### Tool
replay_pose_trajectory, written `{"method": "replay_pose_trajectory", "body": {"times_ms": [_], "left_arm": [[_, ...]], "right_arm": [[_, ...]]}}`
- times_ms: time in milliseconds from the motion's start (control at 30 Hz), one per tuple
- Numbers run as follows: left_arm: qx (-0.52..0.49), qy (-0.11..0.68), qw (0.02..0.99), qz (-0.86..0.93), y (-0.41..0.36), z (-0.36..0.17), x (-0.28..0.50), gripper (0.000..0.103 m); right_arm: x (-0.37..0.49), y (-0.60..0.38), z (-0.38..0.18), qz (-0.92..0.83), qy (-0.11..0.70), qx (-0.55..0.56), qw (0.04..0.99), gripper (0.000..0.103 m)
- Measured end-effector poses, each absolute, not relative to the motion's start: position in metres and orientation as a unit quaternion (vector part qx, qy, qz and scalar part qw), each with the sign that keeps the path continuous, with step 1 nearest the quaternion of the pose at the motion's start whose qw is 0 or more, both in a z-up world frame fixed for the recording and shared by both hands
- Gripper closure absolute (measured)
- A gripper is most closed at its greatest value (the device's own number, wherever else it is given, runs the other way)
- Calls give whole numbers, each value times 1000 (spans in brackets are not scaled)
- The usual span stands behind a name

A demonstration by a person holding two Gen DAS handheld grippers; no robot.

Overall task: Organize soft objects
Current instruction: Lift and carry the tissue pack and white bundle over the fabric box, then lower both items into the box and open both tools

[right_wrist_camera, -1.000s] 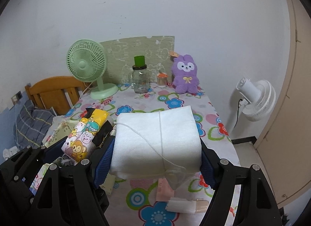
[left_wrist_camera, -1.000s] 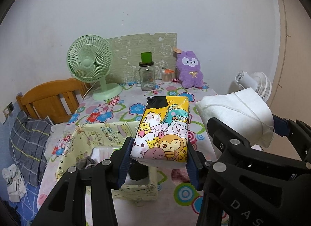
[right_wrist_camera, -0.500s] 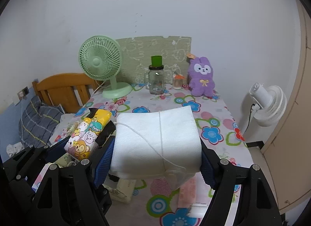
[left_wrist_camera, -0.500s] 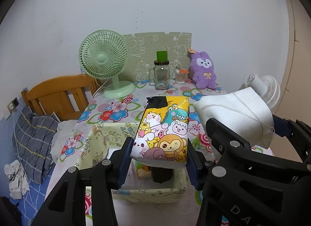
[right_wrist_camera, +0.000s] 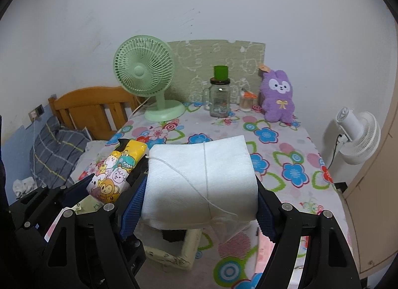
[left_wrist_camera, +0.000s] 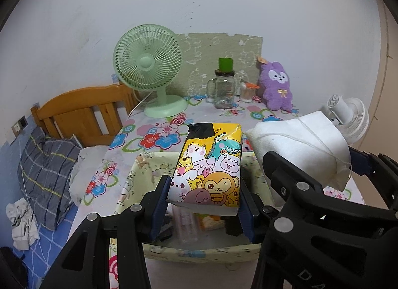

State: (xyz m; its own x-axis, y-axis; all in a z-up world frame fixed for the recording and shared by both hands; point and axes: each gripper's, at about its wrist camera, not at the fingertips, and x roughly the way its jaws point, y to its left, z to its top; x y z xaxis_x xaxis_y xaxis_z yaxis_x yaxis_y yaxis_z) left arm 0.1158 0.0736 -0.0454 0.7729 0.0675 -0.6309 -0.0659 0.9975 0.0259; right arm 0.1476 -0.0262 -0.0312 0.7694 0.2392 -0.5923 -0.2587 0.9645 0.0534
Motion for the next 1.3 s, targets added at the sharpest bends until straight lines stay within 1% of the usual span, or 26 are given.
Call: {"method": "replay_pose_trajectory", "body": {"times_ms": [700,867,967,1033,1133,1300], "left_arm": [[-11,377,924,72,123,-82,145,51],[-13,391,918,70,127,-90,152,49],[-12,392,917,70,129,-93,154,44],[-13,394,916,70,131,-95,154,37],[-17,398,915,65,132,-95,154,31],[-13,400,915,60,131,-97,150,28]], "right_arm": [[177,25,-62,165,345,-38,923,24],[186,31,-71,167,359,-38,918,24],[190,33,-75,166,364,-39,916,24],[191,35,-77,167,366,-40,915,24],[192,38,-79,170,370,-36,913,24],[191,43,-81,172,372,-44,911,24]]}}
